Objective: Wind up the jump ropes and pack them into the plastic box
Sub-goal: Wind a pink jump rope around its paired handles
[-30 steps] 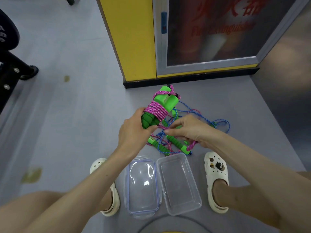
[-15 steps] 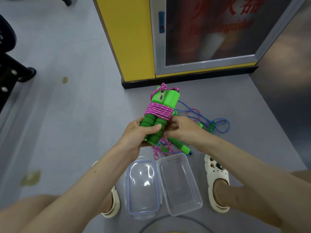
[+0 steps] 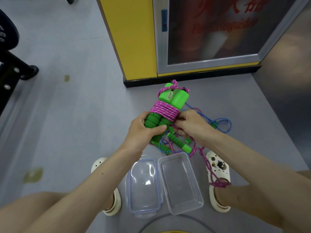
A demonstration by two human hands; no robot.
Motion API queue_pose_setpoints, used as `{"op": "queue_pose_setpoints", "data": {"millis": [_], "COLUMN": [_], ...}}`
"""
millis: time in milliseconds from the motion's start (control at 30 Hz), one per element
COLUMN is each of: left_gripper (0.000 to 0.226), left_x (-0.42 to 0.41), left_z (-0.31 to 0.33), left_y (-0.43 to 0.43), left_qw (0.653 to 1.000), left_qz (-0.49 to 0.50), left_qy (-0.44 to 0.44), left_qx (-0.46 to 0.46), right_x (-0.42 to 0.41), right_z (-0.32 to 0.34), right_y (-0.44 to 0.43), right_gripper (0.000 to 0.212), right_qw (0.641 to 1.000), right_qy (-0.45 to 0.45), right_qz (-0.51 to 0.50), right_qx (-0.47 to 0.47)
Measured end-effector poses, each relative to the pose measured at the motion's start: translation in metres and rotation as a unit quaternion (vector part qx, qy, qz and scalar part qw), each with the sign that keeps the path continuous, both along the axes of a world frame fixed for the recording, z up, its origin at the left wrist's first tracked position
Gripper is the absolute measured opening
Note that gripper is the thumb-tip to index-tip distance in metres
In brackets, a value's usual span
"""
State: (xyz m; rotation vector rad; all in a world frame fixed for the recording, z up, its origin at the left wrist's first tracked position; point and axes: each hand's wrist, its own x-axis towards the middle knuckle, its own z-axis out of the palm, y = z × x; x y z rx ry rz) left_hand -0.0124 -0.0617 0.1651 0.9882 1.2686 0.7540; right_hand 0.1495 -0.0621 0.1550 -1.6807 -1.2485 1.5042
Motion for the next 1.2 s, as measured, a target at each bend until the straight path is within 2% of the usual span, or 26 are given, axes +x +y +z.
{"op": "queue_pose_setpoints", "data": {"millis": [133,233,300,433,500,633,700,767,833,900,1000,1200], "left_gripper": [0.047,0.047,0.045,0.042,0.042,0.043,0.043,0.046,0.048,0.048,0.046,0.045], "left_x": [-0.003,-0.002,-0.002,-0.005,-0.007,-0.021,-0.031,-0.038,-0.042,-0.046,-0.052,-0.06], "left_z": [-0.007,-0.009,-0.008,-0.006,-0.006,-0.009,-0.011,-0.014,-0.017,-0.02,-0.021,-0.024], "left_y": [0.003,0.001,0.001,0.005,0.007,0.018,0.025,0.028,0.027,0.025,0.026,0.024], "left_qw": [0.995,0.984,0.982,0.982,0.982,0.985,0.981,0.979,0.979,0.978,0.977,0.974], "left_qz": [0.04,0.012,0.019,0.055,0.067,0.152,0.185,0.196,0.193,0.193,0.2,0.211], "left_qy": [0.068,0.126,0.126,0.108,0.109,0.067,0.056,0.051,0.062,0.071,0.063,0.077], "left_qx": [0.061,0.124,0.141,0.146,0.137,0.05,0.016,-0.015,-0.026,-0.028,-0.039,-0.04], "right_x": [-0.002,-0.003,0.0,0.01,0.013,0.025,0.035,0.042,0.043,0.044,0.046,0.06], "right_z": [0.0,-0.006,-0.009,-0.011,-0.017,-0.033,-0.033,-0.027,-0.022,-0.02,-0.019,-0.035], "right_y": [-0.004,-0.005,-0.004,0.005,0.006,0.0,-0.001,0.0,-0.002,-0.005,-0.009,-0.005], "right_gripper": [0.012,0.012,0.011,0.013,0.012,0.015,0.013,0.02,0.025,0.02,0.012,0.01], "right_qw": [0.996,0.994,0.988,0.964,0.941,0.899,0.905,0.939,0.979,0.992,0.996,0.99], "right_qy": [-0.043,-0.073,-0.113,-0.23,-0.304,-0.418,-0.404,-0.318,-0.19,-0.118,-0.086,-0.129], "right_qz": [0.077,0.077,0.096,0.105,0.114,0.098,0.051,0.01,-0.027,-0.037,-0.026,-0.018], "right_qx": [0.018,0.019,0.032,0.078,0.091,0.092,0.125,0.131,0.071,0.019,-0.014,-0.052]}}
